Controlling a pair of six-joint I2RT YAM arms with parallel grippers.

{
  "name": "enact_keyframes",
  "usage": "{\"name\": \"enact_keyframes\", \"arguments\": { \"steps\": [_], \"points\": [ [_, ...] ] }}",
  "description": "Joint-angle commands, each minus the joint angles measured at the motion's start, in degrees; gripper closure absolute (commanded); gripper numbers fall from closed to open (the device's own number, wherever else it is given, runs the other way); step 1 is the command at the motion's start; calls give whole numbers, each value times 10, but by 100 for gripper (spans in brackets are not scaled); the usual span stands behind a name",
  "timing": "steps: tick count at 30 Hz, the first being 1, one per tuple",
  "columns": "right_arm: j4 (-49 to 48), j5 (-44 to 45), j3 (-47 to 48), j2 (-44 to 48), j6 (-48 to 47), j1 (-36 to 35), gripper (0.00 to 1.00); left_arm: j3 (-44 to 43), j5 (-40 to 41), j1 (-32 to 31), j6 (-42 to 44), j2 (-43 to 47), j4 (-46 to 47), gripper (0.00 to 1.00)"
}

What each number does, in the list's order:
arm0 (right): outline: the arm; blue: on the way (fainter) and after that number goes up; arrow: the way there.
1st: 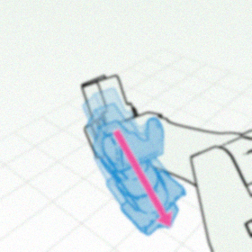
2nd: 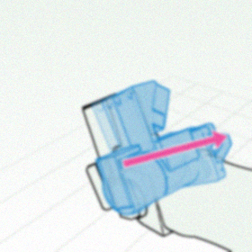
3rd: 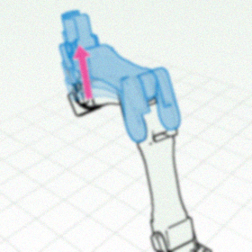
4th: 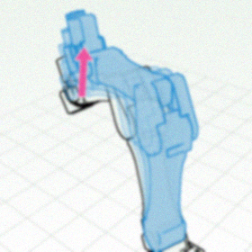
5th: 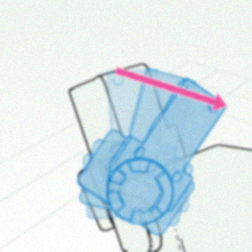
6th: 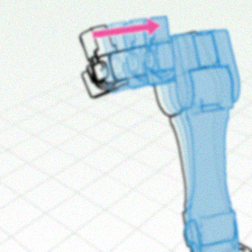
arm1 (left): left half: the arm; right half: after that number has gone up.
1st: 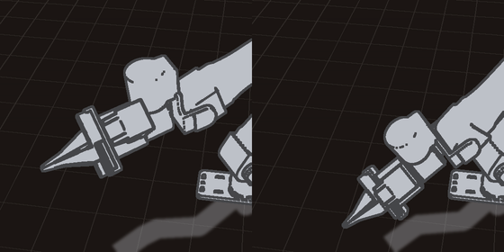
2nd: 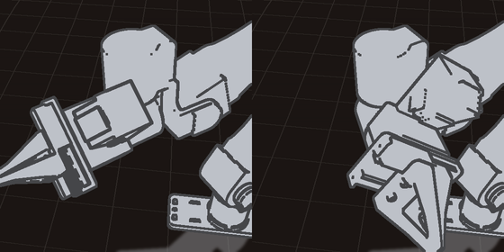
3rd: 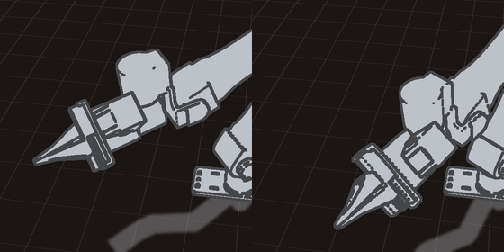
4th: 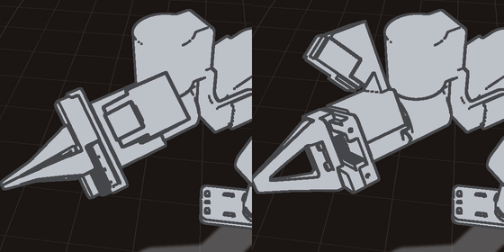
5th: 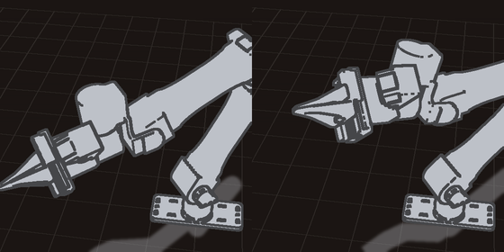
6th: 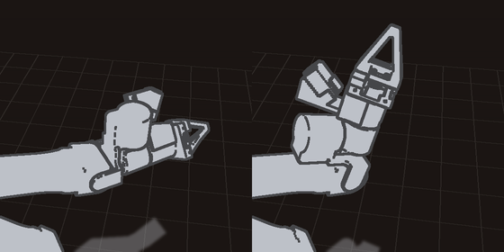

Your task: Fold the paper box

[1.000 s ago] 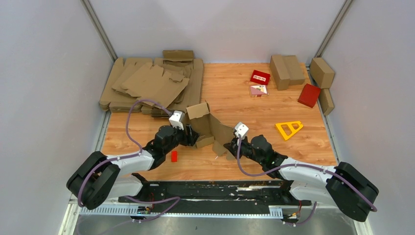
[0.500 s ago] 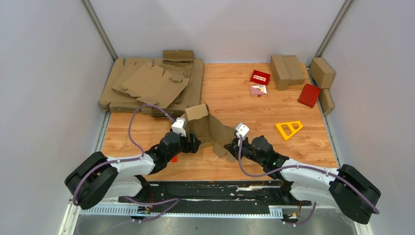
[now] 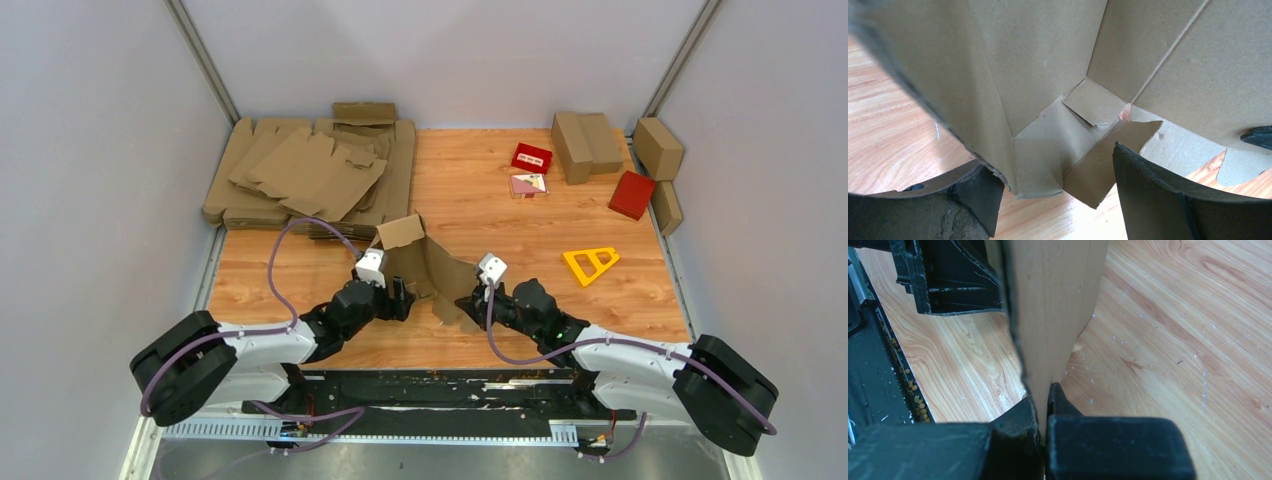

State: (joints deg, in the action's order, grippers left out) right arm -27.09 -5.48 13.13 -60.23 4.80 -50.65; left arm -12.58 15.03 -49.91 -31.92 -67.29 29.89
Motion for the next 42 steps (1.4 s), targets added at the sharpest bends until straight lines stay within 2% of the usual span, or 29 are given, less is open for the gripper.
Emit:
{"name": "enact_keyframes", "arguments": {
  "steps": [1, 9, 19, 24, 29, 42],
  "points": [
    [-3, -13, -3, -1, 4, -8, 100, -11, 29, -18, -15, -17, 36, 18],
    [-3, -15, -1, -4, 5, -12, 100, -19, 47, -39, -21, -39, 60, 18],
    [1, -12, -2, 4, 5, -12, 100, -25, 8, -42, -6, -50, 80, 16],
    [6, -9, 0, 7, 4, -12, 100, -11, 9, -42, -1, -21, 87, 8],
    [6, -11, 0, 7, 5, -12, 100, -8, 7, -41, 5, -8, 79, 9],
    [2, -16, -1, 6, 6, -12, 100, -39, 3, -42, 14, -43, 12, 6]
  ]
}}
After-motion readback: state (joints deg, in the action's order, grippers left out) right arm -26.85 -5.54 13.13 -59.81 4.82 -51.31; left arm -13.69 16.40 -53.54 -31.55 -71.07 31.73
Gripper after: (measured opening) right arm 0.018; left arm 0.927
